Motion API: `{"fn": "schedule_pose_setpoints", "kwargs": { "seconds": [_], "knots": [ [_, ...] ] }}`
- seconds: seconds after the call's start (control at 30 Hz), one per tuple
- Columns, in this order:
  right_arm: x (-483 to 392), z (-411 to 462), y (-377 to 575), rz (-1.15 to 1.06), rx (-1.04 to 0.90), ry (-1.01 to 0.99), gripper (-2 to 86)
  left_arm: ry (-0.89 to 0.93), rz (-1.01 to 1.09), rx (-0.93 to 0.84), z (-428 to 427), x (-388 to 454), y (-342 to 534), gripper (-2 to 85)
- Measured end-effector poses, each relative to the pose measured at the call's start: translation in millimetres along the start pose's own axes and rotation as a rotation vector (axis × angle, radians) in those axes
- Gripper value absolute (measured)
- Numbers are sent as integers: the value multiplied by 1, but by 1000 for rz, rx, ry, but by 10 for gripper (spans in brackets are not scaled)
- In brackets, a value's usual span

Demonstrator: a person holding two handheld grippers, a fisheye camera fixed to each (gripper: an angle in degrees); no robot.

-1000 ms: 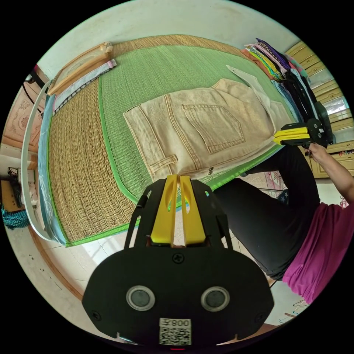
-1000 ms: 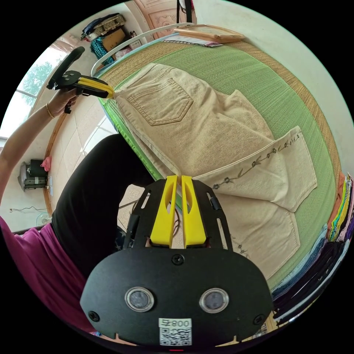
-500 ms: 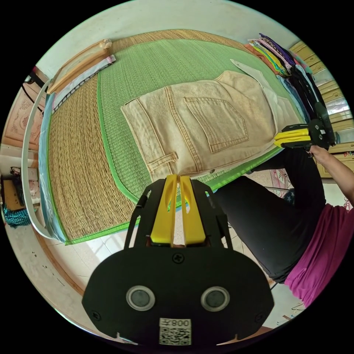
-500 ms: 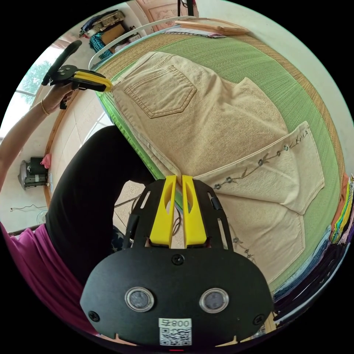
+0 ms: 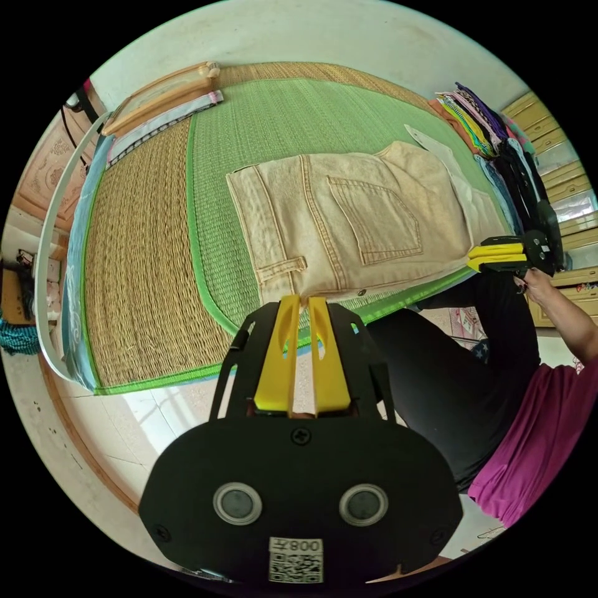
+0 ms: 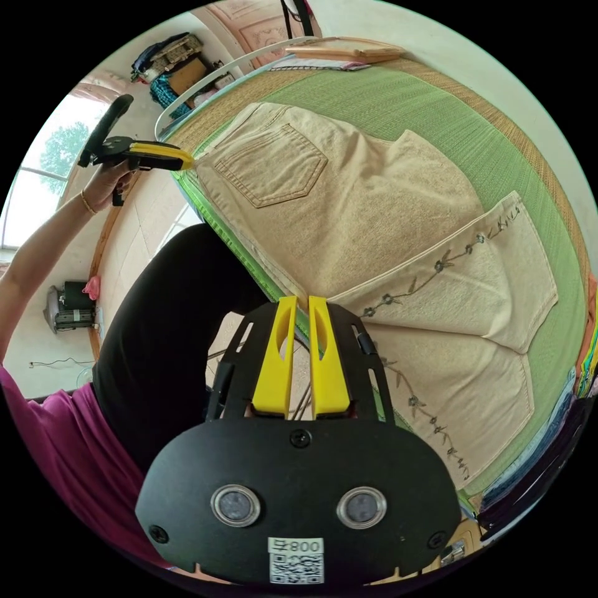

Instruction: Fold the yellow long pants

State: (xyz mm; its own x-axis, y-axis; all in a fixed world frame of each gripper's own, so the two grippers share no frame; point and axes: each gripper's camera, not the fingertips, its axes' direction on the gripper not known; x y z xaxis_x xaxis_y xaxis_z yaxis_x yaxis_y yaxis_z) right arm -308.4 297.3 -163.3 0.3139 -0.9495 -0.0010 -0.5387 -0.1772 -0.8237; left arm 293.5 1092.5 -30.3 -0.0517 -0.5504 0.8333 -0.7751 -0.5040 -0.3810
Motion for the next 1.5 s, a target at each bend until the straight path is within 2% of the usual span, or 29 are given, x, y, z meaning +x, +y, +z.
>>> {"fn": "schedule_pose_setpoints", "kwargs": {
  "seconds": [0.23, 0.4, 0.47, 0.6, 0.9, 1.13, 1.23, 1.3, 1.5],
  "knots": [
    [12, 29, -5, 3, -9, 2, 35, 3, -59, 64, -17, -5, 43, 11],
    [24, 39, -6, 29, 7, -20, 37, 158, -108, 214, -25, 3, 66, 5],
    [29, 43, -6, 40, 12, -32, 38, 153, -112, 194, -11, 13, 62, 4],
    [44, 46, -3, 84, 35, -93, 39, 69, -110, 43, 41, 25, 55, 2],
    [85, 41, 17, 192, 164, -195, 11, 86, -148, 60, 66, 34, 74, 2],
    [113, 94, 2, 268, 94, -148, 3, 89, -193, 200, 63, 64, 93, 3],
    [120, 104, 3, 278, 127, -165, 3, 174, -172, 259, 69, 89, 94, 5],
    [124, 108, 4, 277, 133, -180, 3, 324, -118, 276, 88, 119, 82, 10],
    [156, 99, 13, 341, 228, -231, 13, 514, 42, 206, 158, 221, 12, 31]
  ]
}}
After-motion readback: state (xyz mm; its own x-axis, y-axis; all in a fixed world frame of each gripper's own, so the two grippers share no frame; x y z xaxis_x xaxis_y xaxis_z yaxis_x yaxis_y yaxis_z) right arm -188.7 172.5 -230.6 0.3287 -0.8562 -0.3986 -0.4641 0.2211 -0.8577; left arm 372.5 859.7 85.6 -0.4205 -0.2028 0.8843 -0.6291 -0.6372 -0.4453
